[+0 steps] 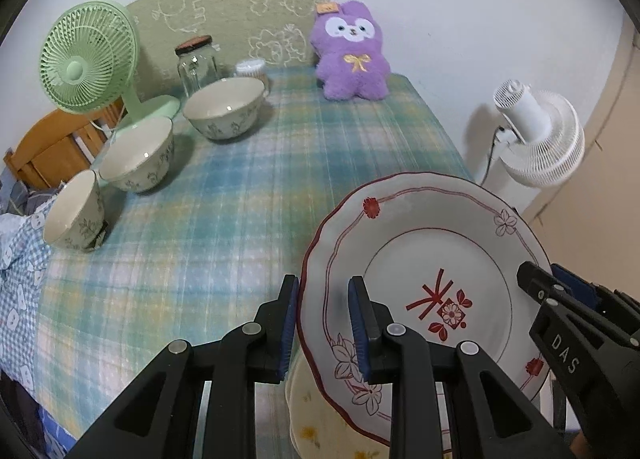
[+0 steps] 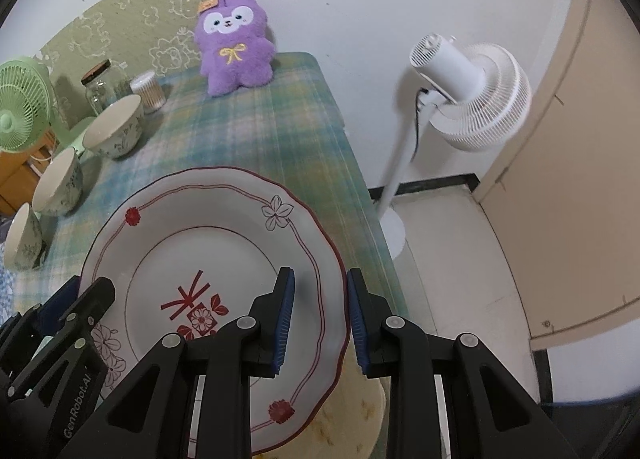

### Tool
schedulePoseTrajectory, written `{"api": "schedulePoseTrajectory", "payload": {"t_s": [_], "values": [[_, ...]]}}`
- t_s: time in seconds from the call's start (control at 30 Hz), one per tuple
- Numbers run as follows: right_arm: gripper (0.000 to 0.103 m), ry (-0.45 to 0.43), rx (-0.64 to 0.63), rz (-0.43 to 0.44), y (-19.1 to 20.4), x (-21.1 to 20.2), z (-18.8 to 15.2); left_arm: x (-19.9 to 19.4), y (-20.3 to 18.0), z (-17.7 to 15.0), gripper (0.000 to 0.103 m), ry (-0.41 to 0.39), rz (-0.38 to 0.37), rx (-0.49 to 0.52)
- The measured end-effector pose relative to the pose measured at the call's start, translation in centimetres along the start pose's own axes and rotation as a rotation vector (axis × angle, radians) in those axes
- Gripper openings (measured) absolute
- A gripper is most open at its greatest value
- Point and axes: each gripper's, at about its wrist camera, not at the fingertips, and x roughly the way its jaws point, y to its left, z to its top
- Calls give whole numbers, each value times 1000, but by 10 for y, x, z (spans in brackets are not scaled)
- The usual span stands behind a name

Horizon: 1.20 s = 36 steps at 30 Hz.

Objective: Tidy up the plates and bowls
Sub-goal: 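Lift the red-rimmed plate with both tools and move it over the yellow-flower stack, then lower the red-rimmed plate onto the yellow-flower stack and open both tools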

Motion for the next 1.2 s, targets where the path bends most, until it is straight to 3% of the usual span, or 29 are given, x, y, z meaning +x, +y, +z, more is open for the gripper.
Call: {"api": "schedulePoseTrajectory", "payload": {"t_s": [0.77,1.2], "values": [[30,48,72,-66,-10,-1,-71,9,-4,-61,23,72,-75,95],[30,58,80,-92,-13,4,-77,12,-14,-65,36,47,-72,139]]}}
